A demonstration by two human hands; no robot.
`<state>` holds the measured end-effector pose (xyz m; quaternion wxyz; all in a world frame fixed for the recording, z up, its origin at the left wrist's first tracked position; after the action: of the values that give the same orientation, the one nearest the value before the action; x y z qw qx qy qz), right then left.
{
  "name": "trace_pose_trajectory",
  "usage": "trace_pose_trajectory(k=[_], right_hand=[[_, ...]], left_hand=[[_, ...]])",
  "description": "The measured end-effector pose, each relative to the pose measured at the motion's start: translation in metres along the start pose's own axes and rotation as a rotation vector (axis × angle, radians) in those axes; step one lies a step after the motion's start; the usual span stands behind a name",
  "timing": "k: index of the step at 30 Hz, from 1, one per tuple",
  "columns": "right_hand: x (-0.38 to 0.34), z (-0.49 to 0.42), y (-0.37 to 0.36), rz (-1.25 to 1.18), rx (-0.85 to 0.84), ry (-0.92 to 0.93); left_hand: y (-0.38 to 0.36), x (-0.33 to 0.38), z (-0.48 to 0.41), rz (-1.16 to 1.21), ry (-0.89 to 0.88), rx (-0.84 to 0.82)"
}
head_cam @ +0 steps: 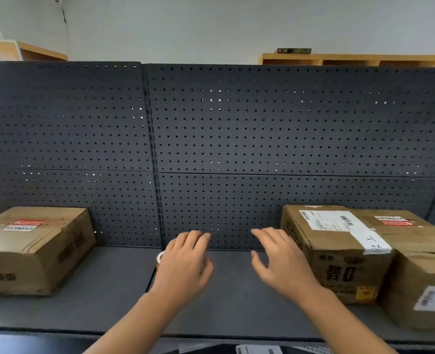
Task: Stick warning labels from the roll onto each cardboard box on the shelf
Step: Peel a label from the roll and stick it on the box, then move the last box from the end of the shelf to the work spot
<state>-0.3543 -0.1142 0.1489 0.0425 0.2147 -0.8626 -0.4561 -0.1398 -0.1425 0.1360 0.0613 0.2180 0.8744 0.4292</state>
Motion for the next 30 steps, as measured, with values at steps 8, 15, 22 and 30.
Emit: trace_pose_trajectory(k=[8, 15, 22, 30], right_hand=[[-0.064, -0.029, -0.051, -0.061, -0.046, 0.007], [-0.128, -0.065, -0.100, -0.145, -0.098, 0.020], [-0.203, -0.116, -0.156, -0.232, -0.159, 0.033], [-0.305, -0.178, -0.216, -0.316, -0.218, 0.111]], left_hand=[[0.032, -0.096, 0.028, -0.073, 0.153, -0.046], [0.059, -0.191, 0.059, -0.110, 0.302, -0.088], [0.099, -0.295, 0.087, -0.123, 0.487, 0.005], [0.128, -0.423, 0.119, -0.161, 0.717, 0.029]])
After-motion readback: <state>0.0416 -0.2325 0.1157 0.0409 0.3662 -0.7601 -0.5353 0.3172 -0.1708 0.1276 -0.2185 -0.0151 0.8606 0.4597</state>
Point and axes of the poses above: each hand's wrist, its own z-axis away from the middle knuckle, its own y-axis out of the back of the hand, x = y × z, the point moved 7 cm from there along -z, towards the middle knuckle, and after that the axes turned 7 degrees about y, right-handed, at the moved point
